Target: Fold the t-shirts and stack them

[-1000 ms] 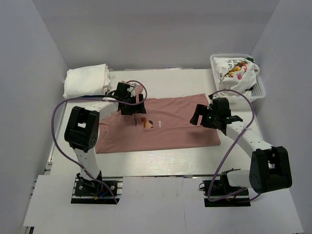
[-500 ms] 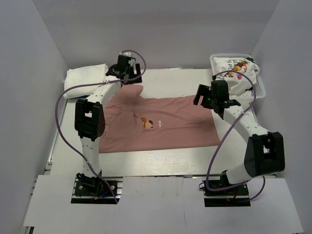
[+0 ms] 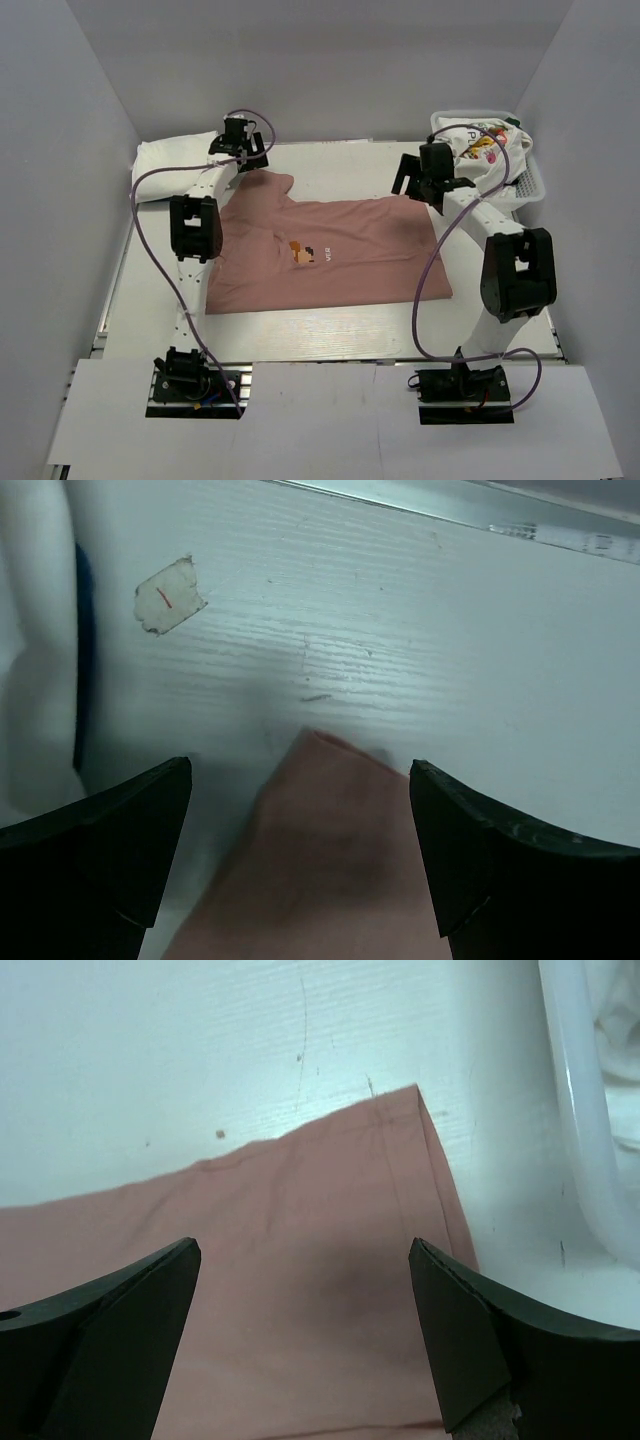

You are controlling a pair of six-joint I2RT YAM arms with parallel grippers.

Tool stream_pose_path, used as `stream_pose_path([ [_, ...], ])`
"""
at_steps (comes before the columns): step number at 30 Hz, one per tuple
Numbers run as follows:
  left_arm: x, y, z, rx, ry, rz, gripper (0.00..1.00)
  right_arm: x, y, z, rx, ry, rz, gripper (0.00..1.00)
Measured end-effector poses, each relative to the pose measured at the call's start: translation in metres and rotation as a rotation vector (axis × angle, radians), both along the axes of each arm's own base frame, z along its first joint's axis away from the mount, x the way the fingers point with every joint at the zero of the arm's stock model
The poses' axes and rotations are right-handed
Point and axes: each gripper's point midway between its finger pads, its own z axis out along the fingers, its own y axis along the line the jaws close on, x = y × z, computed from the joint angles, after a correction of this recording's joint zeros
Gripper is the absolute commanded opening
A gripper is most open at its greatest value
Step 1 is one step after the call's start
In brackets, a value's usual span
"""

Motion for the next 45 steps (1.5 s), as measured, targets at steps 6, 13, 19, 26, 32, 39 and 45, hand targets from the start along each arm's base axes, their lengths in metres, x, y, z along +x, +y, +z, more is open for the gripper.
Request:
stream_pose_path([
  [6, 0.013, 0.001, -0.013, 0.044, -0.034, -0.016, 0.77, 0.015, -0.002, 0.0, -0.022, -0.011, -0.028, 0.91],
  [13, 0.013, -0.003, -0.022, 0.077, -0.036, -0.062, 0.33, 0.017, -0.011, -0.002, -0.043, -0.013, -0.087, 0.91],
  [19, 0.013, -0.009, -0.022, 0.084, -0.066, -0.094, 0.0, 0.028, -0.017, -0.018, -0.073, 0.027, -0.139, 0.91],
  [26, 0.014, -0.008, -0.021, 0.105, -0.075, -0.09, 0.0, 0.045, -0.014, -0.055, -0.089, 0.115, -0.165, 0.91],
  [32, 0.008, -0.007, -0.02, 0.111, -0.074, -0.097, 0.0, 0.07, -0.011, -0.081, -0.094, 0.141, -0.203, 0.91],
  [39, -0.003, -0.007, -0.02, 0.102, -0.053, -0.109, 0.0, 0.078, -0.019, -0.105, -0.138, 0.176, -0.255, 0.69],
  [45, -0.013, -0.01, -0.015, 0.087, -0.036, -0.134, 0.0, 0.078, -0.024, -0.105, -0.163, 0.177, -0.275, 0.08],
])
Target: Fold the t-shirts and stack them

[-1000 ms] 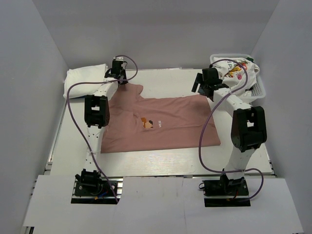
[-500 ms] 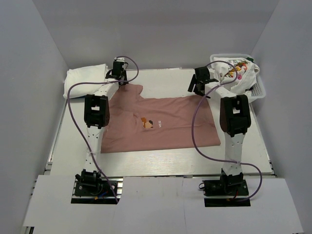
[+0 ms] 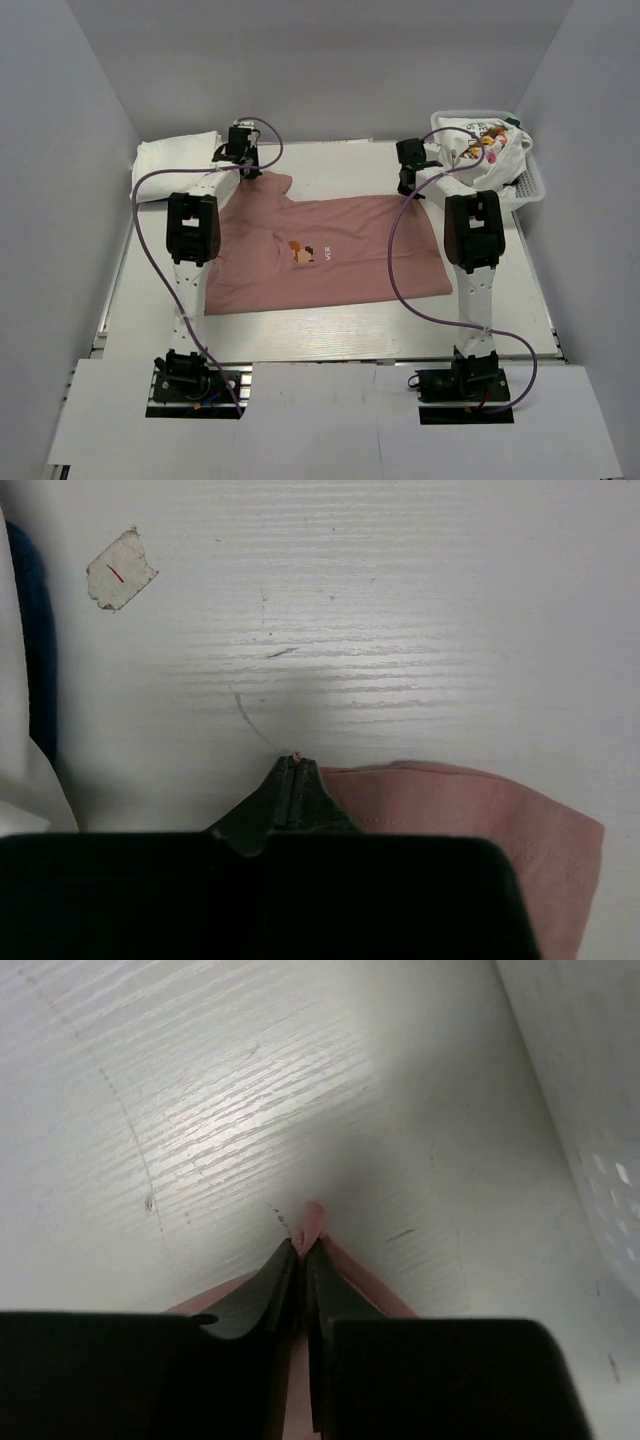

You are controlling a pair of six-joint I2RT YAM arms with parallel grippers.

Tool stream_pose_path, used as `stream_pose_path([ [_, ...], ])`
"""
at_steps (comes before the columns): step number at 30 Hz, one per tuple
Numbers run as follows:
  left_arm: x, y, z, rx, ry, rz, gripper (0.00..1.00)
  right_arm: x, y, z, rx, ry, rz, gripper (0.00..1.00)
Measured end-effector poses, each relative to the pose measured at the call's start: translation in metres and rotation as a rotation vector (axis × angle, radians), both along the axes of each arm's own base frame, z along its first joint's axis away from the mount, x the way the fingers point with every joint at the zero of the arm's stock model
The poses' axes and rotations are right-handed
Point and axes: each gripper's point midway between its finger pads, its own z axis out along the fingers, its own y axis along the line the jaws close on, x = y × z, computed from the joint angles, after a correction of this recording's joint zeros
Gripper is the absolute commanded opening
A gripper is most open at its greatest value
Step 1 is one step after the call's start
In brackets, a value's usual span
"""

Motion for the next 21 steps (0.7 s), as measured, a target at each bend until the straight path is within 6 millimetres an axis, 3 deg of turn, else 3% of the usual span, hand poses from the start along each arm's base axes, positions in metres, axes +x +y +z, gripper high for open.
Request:
stream_pose_path([
  [1, -0.001, -0.001, 0.002, -0.002, 0.002, -0.003, 0.0, -0.001, -0.001, 0.0, -0.004, 0.001, -0.005, 0.0],
  [5, -0.017, -0.002, 0.013, -0.015, 0.01, -0.02, 0.0, -0.004, -0.003, 0.001, -0.01, 0.002, -0.001, 0.0],
  [10, -0.057, 0.001, 0.042, -0.027, -0.004, -0.029, 0.0, -0.015, -0.004, 0.001, -0.026, 0.02, 0.014, 0.0],
  [15, -0.117, 0.007, 0.083, -0.081, -0.073, -0.005, 0.0, -0.038, -0.007, 0.011, -0.04, 0.027, 0.042, 0.0],
  [21, -0.196, 0.015, 0.099, -0.161, -0.129, 0.043, 0.0, -0.064, -0.008, 0.04, -0.051, -0.031, 0.082, 0.0],
])
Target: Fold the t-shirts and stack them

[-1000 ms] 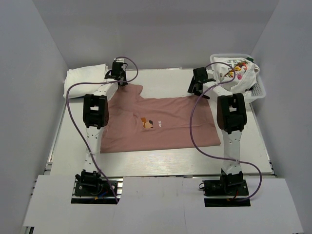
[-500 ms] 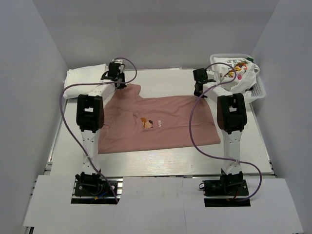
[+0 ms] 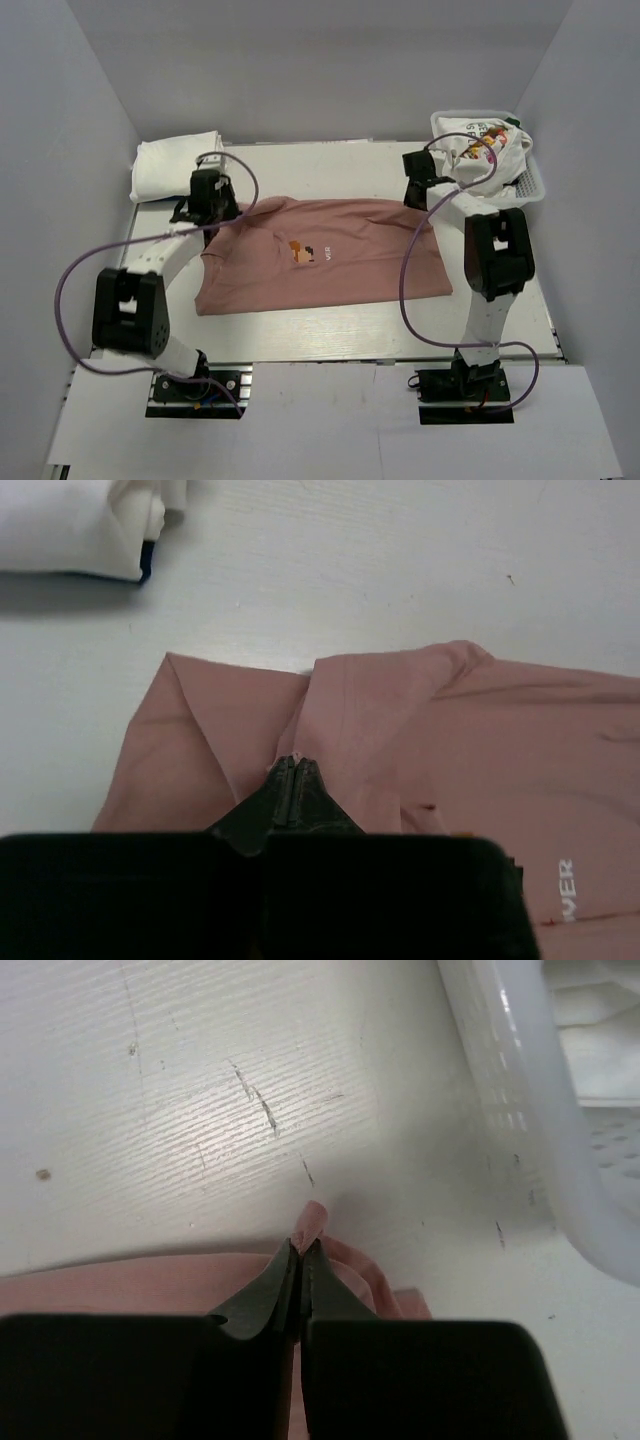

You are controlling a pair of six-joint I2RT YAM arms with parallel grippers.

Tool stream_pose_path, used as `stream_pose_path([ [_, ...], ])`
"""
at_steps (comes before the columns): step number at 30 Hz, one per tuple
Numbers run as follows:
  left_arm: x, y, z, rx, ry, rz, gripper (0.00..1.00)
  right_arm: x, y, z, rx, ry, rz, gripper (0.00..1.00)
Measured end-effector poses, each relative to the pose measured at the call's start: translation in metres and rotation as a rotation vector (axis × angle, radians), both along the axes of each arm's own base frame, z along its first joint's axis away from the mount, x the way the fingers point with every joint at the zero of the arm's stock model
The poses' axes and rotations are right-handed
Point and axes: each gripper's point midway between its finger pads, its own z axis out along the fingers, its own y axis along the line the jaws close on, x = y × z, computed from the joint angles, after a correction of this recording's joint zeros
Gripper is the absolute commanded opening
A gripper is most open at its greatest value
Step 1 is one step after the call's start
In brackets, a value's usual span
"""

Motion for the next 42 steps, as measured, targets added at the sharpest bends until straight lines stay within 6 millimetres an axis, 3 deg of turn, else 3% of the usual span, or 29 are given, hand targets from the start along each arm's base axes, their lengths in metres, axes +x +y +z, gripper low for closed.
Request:
stream_pose_path([
  [7, -0.062, 0.009, 0.014, -0.099, -0.052, 0.075, 0.0, -0.026, -0.01, 0.019, -0.018, -0.052, 0.004, 0.0],
  [13, -0.121, 0.03, 0.01, -0.178, -0.058, 0.249, 0.0, -0.044, -0.015, 0.022, -0.03, -0.064, 0.024, 0.0],
  [18, -0.151, 0.043, -0.009, -0.236, -0.027, 0.368, 0.0, -0.054, -0.018, 0.017, -0.033, -0.054, 0.029, 0.0],
  [24, -0.176, 0.04, -0.047, -0.29, 0.088, 0.429, 0.01, -0.073, -0.021, -0.003, -0.027, -0.006, 0.013, 0.04],
  [25, -0.181, 0.038, -0.054, -0.3, 0.115, 0.431, 0.08, -0.078, -0.022, -0.006, -0.019, 0.002, 0.0, 0.09],
  [26, -0.185, 0.036, -0.059, -0.31, 0.141, 0.429, 0.3, -0.083, -0.023, -0.009, -0.01, 0.008, -0.014, 0.17],
  [28, -0.196, 0.03, -0.067, -0.329, 0.202, 0.422, 0.66, -0.097, -0.027, -0.012, 0.004, 0.02, -0.055, 0.51],
  [29, -0.201, 0.028, -0.07, -0.335, 0.231, 0.42, 0.99, -0.106, -0.031, -0.011, 0.009, 0.02, -0.085, 0.7],
  [30, -0.207, 0.026, -0.072, -0.337, 0.261, 0.417, 1.0, -0.113, -0.035, -0.009, 0.014, 0.015, -0.114, 0.9],
  [33, -0.22, 0.022, -0.067, -0.355, 0.329, 0.427, 1.0, -0.137, -0.049, 0.006, 0.003, -0.01, -0.181, 0.9],
  [36, -0.213, 0.018, -0.044, -0.372, 0.308, 0.405, 1.0, -0.139, -0.054, 0.031, 0.009, -0.08, -0.201, 0.9],
  [39, -0.193, 0.013, -0.023, -0.39, 0.248, 0.362, 1.0, -0.131, -0.045, 0.047, 0.036, -0.136, -0.143, 0.9],
  [42, -0.167, 0.002, -0.019, -0.394, 0.24, 0.31, 1.0, -0.117, -0.016, 0.05, 0.085, -0.151, 0.015, 0.9],
])
